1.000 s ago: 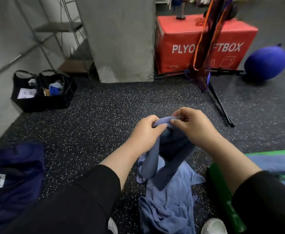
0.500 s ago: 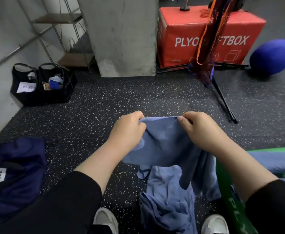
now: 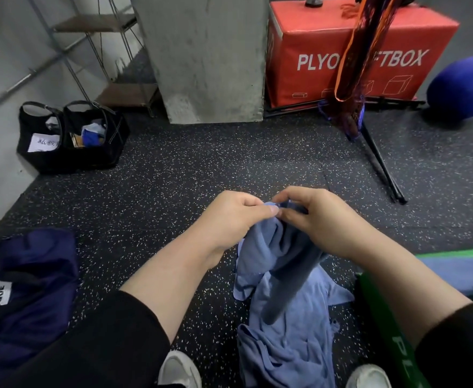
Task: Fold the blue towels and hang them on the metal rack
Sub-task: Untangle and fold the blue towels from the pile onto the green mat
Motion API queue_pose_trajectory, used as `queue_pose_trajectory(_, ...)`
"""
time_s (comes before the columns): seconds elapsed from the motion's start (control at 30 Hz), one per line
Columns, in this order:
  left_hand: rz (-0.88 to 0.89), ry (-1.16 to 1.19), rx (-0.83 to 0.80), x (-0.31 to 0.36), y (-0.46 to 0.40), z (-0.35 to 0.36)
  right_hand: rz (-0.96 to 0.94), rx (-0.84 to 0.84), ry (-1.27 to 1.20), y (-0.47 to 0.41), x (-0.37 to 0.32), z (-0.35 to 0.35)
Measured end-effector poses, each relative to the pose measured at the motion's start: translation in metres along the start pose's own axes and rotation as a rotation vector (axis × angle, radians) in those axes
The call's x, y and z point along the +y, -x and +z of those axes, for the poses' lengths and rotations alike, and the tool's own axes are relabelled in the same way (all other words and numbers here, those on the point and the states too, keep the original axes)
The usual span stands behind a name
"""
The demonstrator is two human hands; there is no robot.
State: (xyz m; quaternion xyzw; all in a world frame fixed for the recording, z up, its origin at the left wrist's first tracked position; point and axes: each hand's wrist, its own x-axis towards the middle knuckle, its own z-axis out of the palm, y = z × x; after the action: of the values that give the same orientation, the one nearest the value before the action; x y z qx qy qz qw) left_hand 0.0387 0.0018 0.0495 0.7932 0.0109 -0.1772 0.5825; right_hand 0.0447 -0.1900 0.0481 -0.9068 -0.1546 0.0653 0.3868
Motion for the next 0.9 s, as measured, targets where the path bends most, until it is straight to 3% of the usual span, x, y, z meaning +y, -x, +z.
queue_pose_trajectory(0.1,0.035,-0.146,0.04,-0.002,-0.002,0.0,0.032,0.052,0.018,-0.002,-0.002,0.003)
queue_pose_trajectory(0.2,0.152,-0.699,0.178,-0.001,0.003,0.005,0.06,0.112,0.006,-0.003,-0.006,0.004)
queue_pose_trajectory(0.23,0.192,-0.776,0.198,0.0,0.006,0.007,0.076,0.124,0.012,-0.002,-0.006,0.003)
queue_pose_trajectory(0.37,0.261,-0.809,0.293,-0.001,0.01,0.005,0.142,0.193,0.04,-0.001,-0.005,0.0)
queue_pose_trajectory(0.47,0.241,-0.719,0.36,-0.001,0.006,-0.002,0.166,0.23,0.01,-0.001,-0.001,-0.003)
queue_pose_trajectory(0.63,0.097,-0.172,0.123,0.0,0.005,0.002,0.115,0.169,0.013,0.002,0.001,-0.004)
queue_pose_trajectory(0.7,0.058,-0.06,0.076,0.0,0.005,0.003,0.104,0.15,0.005,0.001,0.0,-0.004)
queue_pose_trajectory(0.9,0.062,-0.096,-0.006,0.004,0.007,0.004,0.116,0.185,0.063,0.0,0.0,-0.005)
